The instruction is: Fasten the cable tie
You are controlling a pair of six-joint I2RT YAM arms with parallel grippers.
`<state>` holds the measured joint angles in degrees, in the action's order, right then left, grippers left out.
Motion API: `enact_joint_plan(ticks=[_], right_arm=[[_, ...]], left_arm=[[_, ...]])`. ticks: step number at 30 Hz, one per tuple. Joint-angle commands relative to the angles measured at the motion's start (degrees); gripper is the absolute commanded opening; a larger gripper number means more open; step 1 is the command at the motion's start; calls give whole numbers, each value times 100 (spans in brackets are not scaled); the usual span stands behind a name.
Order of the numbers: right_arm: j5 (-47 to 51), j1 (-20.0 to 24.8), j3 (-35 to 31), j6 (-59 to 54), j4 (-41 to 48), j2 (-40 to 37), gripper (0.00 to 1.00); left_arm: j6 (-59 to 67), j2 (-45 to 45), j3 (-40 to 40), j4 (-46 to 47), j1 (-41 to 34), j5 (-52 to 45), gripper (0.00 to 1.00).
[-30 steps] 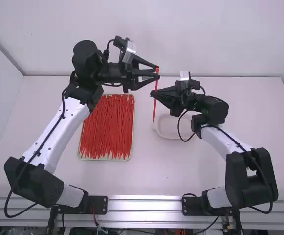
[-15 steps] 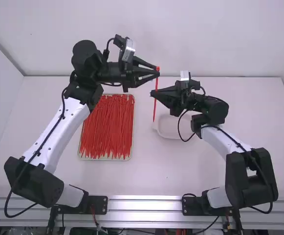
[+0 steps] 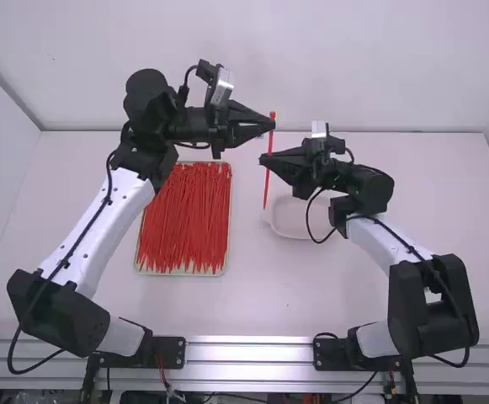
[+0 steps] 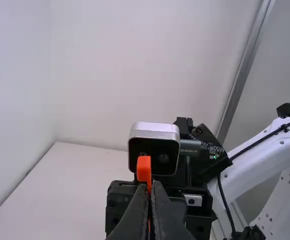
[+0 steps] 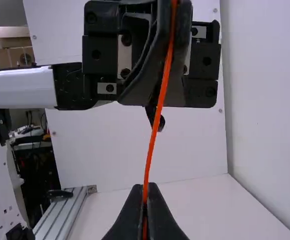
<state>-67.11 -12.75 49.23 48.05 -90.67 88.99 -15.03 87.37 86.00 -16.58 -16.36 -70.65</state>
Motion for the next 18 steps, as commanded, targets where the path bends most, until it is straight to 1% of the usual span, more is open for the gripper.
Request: enact_joint_plan(ticks=[1,3,4,5,6,7,10,13,16,18], right_arm=[[26,-4,105,-13,-46,-7,17],[-20,-7,105,-4,-44,-7,39],[-42,-4,105,24,-46,-7,46],[-57,-4,105,111,-44,-7,58],[-57,-4,105,247,-39,-4,81],[-59,-4,103,345,-42,-4,99],[-179,-4,94,459,-26,-4,99],[-302,4,94,444,-26,-4,99],[-540,2,94,313,-26,-4,99],[-761,-74,94,-380,-17,-4,98]], left_arm=[[22,-13,83,-11,-59,-39,2],[15,-13,83,28,-57,-35,2],[-7,-13,83,44,-57,-26,2],[-24,-13,83,74,-55,-24,2],[-20,-13,83,125,-33,-22,2],[-22,-13,83,149,2,-22,2],[-74,-13,83,348,120,59,2],[-214,-13,83,632,247,286,2],[-238,-13,83,835,411,282,2],[-407,33,83,905,612,278,2]])
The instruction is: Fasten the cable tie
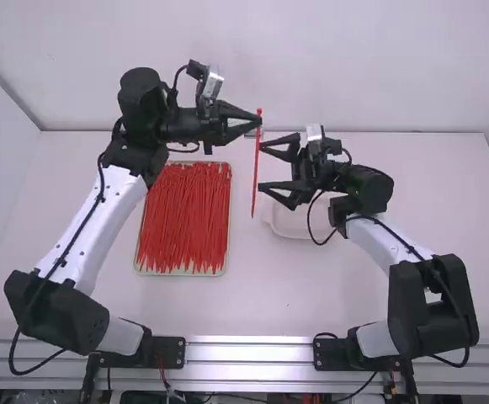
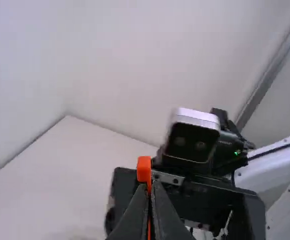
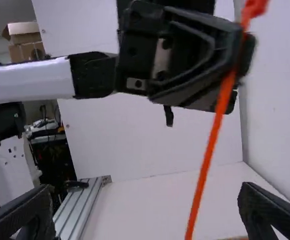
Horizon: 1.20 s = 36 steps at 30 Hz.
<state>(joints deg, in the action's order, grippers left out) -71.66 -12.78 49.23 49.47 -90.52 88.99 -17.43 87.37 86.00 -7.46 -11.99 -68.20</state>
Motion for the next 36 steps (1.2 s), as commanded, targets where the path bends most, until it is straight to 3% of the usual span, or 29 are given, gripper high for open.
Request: enact_joint_plan(ticks=[1,7,15,19,22,36], right_arm=[[-402,-87,94,-743,-33,-4,99],[-837,-146,94,-1895,232,-4,99],[-977,-68,94,-3788,1209,-4,98],[-1071,-22,61,-4878,1163,-4,99],[-1766,68,57,-6234,1104,-4,99],[-1746,227,-459,-9545,1137,-4,99]], left_arm=[[-247,59,83,-37,219,33,2],[-682,380,83,-348,448,11,2],[-1797,977,151,-1021,549,-7,2],[-2144,1045,181,-868,636,-35,2],[-2221,1043,181,-846,614,-319,2],[-3536,1043,181,-949,601,-966,2]])
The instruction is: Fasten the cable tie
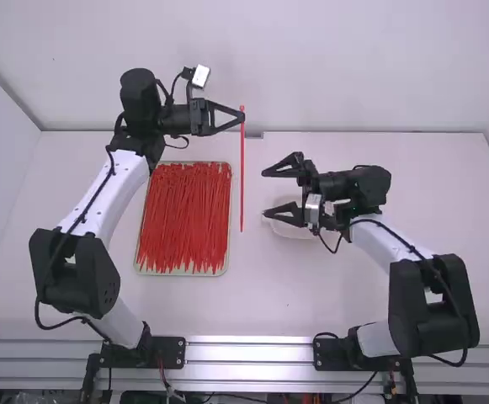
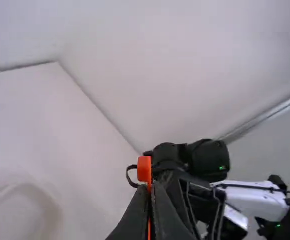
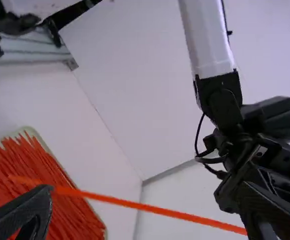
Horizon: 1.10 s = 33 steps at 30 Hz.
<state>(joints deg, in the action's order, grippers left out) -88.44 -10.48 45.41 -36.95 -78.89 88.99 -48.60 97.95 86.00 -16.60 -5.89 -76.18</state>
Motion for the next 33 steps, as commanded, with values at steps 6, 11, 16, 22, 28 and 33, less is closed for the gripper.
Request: enact_joint_plan(ticks=[6,11,16,22,28,33], right_arm=[[0,-166,-192,-1563,-57,-4,99],[0,-402,-199,-2035,-55,-4,98],[173,-542,-199,-2164,-81,-4,99],[125,-658,-195,-2079,-208,-7,97],[125,-634,-199,-2070,-199,-7,71],[140,-660,-199,-1856,-208,-7,47]], left_arm=[[-1257,-15,179,295,-26,90,2],[-1458,-15,179,562,-42,264,2],[-1661,-15,179,678,-46,470,2],[-1655,-15,179,702,-48,527,2],[-1655,-15,179,717,-48,518,2],[-1650,-15,179,715,-48,531,2]])
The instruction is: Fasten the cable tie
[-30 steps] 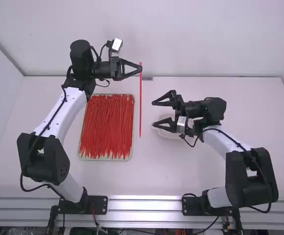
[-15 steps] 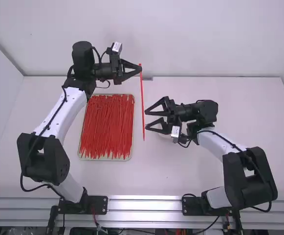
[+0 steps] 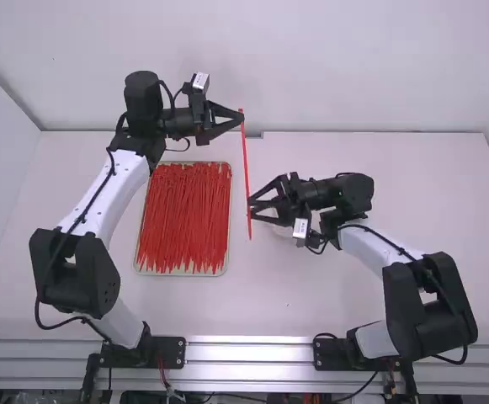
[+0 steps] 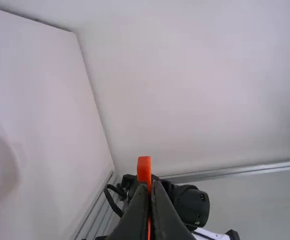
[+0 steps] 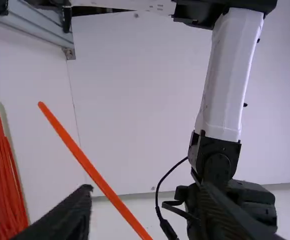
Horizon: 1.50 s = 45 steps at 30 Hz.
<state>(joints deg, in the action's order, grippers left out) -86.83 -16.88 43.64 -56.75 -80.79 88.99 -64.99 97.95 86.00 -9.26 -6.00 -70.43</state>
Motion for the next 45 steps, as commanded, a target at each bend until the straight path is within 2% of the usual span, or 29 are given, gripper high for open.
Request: enact_joint_plan(ticks=[1,9,14,25,33,39,45], right_arm=[[-26,-48,-22,140,-17,-7,44],[-39,-42,-17,127,-15,-7,26],[-55,-68,-17,144,-7,-7,22],[4,-181,-17,146,9,-7,0],[111,-181,-17,623,4,-7,0],[317,-179,-17,1851,11,-9,0],[293,-31,-61,2610,70,-9,0]], left_arm=[[-9,-15,179,-17,-37,-42,2],[24,-15,179,-20,-33,-42,2],[81,-15,179,-17,-42,-46,2],[177,-15,168,-17,-26,-61,2],[184,-15,168,-17,-42,-63,2],[514,-15,138,68,-7,-61,2],[546,-15,109,101,-39,-48,2]])
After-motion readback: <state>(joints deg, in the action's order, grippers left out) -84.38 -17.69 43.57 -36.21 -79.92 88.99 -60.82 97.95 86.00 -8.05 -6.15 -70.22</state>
